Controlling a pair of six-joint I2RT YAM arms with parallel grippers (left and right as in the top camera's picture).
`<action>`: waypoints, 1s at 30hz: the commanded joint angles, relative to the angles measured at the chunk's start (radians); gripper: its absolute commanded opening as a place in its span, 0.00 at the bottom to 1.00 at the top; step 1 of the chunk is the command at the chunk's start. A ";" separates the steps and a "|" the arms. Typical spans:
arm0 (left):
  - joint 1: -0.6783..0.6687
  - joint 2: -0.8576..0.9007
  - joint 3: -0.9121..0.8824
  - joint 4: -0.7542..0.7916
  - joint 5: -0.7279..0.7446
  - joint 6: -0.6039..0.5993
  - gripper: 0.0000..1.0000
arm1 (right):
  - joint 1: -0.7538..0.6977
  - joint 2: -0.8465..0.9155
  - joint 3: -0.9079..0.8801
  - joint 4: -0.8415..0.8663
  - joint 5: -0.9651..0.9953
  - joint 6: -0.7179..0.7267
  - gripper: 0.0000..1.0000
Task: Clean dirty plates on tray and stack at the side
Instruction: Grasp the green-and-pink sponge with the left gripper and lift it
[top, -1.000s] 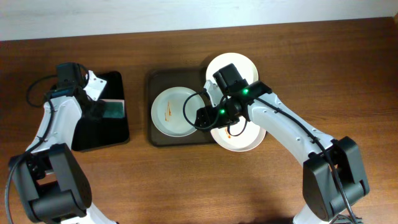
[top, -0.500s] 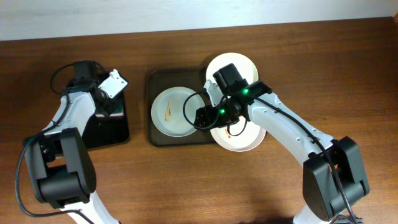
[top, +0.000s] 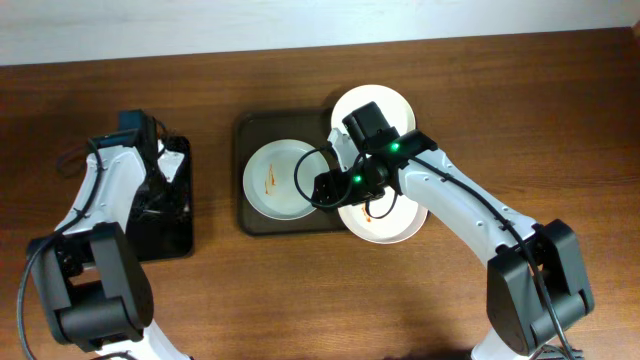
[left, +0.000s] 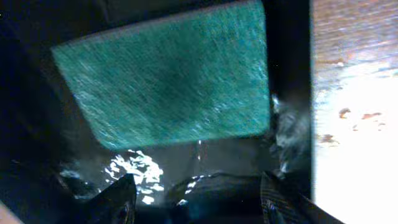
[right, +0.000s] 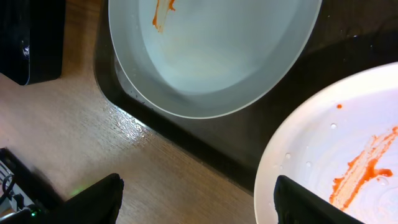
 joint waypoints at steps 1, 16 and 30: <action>0.007 -0.025 -0.014 -0.011 0.011 -0.104 0.72 | 0.008 -0.011 0.002 0.000 -0.005 -0.003 0.79; 0.079 -0.022 -0.180 0.309 0.139 0.769 0.28 | 0.007 -0.011 0.002 0.000 -0.005 -0.003 0.79; 0.079 -0.097 -0.082 0.234 0.134 -0.094 0.72 | 0.007 -0.011 0.002 0.000 -0.005 -0.003 0.79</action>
